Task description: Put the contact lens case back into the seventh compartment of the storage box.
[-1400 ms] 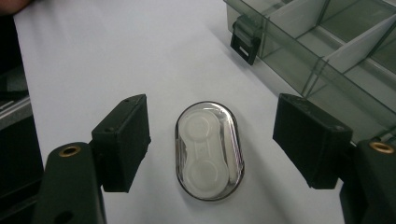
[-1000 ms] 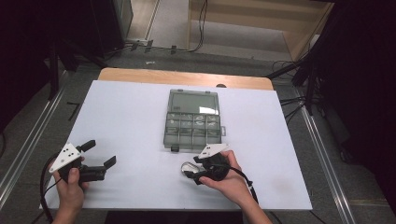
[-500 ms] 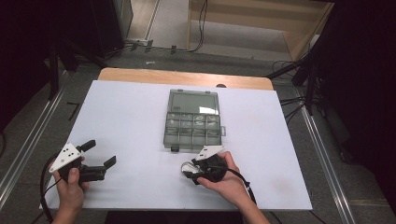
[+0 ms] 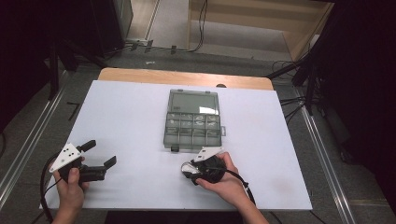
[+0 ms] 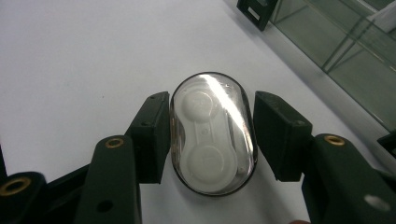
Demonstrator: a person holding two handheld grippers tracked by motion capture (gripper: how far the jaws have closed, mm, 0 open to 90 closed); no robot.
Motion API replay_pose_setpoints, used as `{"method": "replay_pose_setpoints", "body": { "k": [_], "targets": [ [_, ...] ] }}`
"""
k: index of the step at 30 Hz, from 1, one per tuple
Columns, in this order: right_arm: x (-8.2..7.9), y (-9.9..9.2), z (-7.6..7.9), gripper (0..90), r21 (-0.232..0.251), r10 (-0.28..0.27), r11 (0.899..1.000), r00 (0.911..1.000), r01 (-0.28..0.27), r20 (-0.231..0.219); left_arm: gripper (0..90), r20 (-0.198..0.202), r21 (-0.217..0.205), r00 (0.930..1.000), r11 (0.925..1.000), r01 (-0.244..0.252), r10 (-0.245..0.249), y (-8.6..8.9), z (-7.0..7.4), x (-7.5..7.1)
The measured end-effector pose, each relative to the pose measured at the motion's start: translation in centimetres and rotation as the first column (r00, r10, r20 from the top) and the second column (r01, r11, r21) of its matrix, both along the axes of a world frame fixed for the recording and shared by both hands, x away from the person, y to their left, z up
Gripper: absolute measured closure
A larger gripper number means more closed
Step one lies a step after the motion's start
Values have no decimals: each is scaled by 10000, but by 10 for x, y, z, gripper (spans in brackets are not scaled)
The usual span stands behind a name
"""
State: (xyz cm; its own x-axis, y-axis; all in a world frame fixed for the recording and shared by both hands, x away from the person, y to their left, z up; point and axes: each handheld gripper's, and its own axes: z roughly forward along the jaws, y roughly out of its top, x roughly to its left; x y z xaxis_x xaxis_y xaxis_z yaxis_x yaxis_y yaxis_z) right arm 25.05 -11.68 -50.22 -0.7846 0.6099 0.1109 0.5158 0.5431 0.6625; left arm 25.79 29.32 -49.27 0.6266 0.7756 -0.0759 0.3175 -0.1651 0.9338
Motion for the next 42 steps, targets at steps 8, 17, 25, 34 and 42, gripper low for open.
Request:
{"method": "replay_pose_setpoints", "body": {
  "k": [8,17,25,34,42],
  "targets": [
    [-1,2,-3,453,-164,35,9999,9999,-33,103,0,-2,3,10000,10000,8,-8,0,0,0],
    [-4,4,-7,457,-448,61,9990,9994,-46,331,0,-1,21,10000,10000,-6,6,0,0,0],
    [-6,4,-9,465,-442,126,9990,9984,-102,549,0,-1,26,10000,10000,11,-11,0,0,0],
    [-4,4,-7,468,-417,8,9991,9994,6,357,0,78,3,10000,10000,13,-13,1,1,-1],
    [-2,-1,1,468,-166,-139,9998,9990,146,426,0,96,0,10000,10000,18,-18,1,1,-1]
  ]
}}
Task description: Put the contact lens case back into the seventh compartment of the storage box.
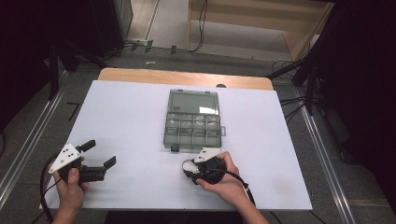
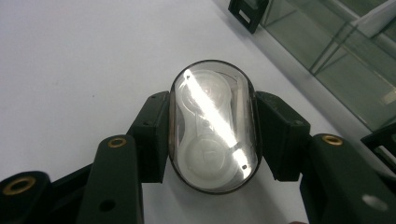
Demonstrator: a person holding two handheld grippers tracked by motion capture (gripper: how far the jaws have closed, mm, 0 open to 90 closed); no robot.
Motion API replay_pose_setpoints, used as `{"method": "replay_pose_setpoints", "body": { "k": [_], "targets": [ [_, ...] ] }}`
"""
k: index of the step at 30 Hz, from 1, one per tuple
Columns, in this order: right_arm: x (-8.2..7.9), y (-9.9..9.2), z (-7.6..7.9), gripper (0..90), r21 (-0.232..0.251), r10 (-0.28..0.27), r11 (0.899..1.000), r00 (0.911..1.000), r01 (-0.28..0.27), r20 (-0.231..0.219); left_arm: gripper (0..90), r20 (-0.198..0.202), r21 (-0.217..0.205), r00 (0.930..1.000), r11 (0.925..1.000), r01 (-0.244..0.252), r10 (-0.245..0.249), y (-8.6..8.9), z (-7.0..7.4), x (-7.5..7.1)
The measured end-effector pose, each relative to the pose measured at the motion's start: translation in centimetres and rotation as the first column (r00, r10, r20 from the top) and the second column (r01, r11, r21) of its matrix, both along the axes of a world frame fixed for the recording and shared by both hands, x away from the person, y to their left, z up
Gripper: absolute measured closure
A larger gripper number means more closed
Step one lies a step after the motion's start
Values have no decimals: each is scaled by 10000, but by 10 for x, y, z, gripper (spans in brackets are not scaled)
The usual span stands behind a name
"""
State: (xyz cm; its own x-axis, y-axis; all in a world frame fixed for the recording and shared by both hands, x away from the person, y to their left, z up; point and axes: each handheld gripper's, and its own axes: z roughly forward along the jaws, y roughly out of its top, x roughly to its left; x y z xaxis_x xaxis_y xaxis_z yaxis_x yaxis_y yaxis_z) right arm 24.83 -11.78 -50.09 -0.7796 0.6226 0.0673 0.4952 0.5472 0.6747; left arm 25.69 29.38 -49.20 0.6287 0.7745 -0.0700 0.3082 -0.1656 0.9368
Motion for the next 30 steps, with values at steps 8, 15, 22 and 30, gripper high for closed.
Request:
{"method": "replay_pose_setpoints", "body": {
  "k": [8,15,22,30],
  "targets": [
    [1,-2,6,467,262,-45,9996,10000,46,-37,0,0,0,10000,10000,7,-7,0,0,0],
    [2,-5,11,468,380,-130,9992,9999,130,-1,0,-2,3,10000,10000,7,-7,0,0,0],
    [2,-5,14,467,445,-106,9990,9999,106,-23,0,-7,-22,10000,10000,-20,20,0,0,0],
    [2,-7,17,468,500,-156,9986,9999,156,-7,0,18,-15,10000,10000,-8,8,0,0,-1]
  ]
}}
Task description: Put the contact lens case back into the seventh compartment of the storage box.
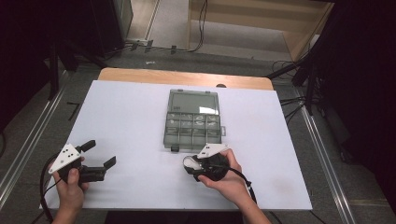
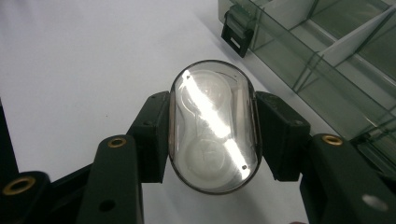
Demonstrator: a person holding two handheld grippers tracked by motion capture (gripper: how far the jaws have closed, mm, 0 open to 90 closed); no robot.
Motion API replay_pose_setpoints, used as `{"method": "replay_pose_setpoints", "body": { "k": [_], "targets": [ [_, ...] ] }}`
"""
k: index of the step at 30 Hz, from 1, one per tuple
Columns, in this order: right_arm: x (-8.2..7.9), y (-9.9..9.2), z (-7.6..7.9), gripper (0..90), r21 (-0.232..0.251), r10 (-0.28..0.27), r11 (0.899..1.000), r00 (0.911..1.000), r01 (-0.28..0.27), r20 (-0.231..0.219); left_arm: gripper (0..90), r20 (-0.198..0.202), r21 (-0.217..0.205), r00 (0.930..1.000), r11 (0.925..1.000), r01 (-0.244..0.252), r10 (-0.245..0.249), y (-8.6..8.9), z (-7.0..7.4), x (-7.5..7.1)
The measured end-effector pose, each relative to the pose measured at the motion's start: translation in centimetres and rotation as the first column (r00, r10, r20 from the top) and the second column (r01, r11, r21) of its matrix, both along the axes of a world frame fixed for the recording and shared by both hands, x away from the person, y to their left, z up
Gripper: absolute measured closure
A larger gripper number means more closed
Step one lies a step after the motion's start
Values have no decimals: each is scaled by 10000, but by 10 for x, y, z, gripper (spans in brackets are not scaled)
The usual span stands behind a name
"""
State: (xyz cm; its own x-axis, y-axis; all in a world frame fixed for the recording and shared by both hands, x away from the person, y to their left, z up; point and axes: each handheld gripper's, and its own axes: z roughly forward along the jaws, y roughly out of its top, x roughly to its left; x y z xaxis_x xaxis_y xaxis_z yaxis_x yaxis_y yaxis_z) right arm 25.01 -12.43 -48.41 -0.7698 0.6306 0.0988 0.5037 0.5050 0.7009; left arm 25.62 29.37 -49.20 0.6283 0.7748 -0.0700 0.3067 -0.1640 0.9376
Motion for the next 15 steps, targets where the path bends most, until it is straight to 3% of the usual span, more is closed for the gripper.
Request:
{"method": "replay_pose_setpoints", "body": {
  "k": [15],
  "targets": [
    [3,-2,6,468,279,-22,9996,10000,23,-51,0,-15,-14,10000,10000,-58,58,0,0,0]
  ]
}}
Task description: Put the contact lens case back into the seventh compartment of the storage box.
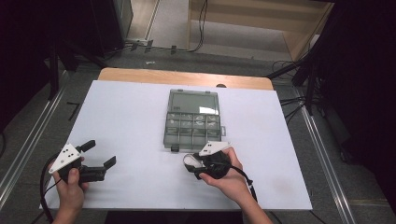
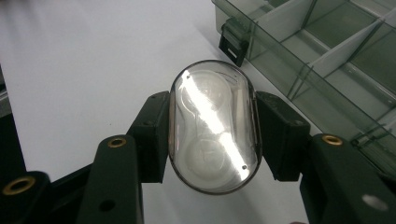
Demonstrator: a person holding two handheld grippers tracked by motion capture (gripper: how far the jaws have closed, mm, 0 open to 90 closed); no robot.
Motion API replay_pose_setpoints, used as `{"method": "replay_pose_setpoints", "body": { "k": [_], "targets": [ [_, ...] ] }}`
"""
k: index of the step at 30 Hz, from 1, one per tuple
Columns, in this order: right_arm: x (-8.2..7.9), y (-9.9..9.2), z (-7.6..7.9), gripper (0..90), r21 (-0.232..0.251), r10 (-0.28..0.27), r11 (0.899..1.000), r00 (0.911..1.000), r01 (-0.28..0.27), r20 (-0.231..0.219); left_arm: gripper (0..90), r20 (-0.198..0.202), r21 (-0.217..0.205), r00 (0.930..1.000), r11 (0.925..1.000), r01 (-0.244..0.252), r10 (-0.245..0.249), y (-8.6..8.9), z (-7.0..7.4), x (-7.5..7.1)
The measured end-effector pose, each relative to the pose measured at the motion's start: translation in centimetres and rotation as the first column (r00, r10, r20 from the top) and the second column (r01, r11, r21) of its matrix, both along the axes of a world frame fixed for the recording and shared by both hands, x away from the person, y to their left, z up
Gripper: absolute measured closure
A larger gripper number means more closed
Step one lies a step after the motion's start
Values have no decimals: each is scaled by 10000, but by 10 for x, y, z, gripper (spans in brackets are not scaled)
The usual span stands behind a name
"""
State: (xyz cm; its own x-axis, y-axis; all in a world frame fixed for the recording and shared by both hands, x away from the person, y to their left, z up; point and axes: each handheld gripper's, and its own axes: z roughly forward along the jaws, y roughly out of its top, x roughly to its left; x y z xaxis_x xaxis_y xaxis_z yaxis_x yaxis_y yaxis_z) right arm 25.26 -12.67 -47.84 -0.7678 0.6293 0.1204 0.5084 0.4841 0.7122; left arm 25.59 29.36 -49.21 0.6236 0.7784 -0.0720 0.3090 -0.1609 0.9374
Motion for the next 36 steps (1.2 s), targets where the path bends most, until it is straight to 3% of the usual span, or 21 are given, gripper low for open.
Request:
{"method": "replay_pose_setpoints", "body": {
  "k": [36],
  "targets": [
    [20,-5,18,467,103,-394,9992,9992,394,-29,0,23,-82,10000,10000,9,-8,1,0,0]
  ]
}}
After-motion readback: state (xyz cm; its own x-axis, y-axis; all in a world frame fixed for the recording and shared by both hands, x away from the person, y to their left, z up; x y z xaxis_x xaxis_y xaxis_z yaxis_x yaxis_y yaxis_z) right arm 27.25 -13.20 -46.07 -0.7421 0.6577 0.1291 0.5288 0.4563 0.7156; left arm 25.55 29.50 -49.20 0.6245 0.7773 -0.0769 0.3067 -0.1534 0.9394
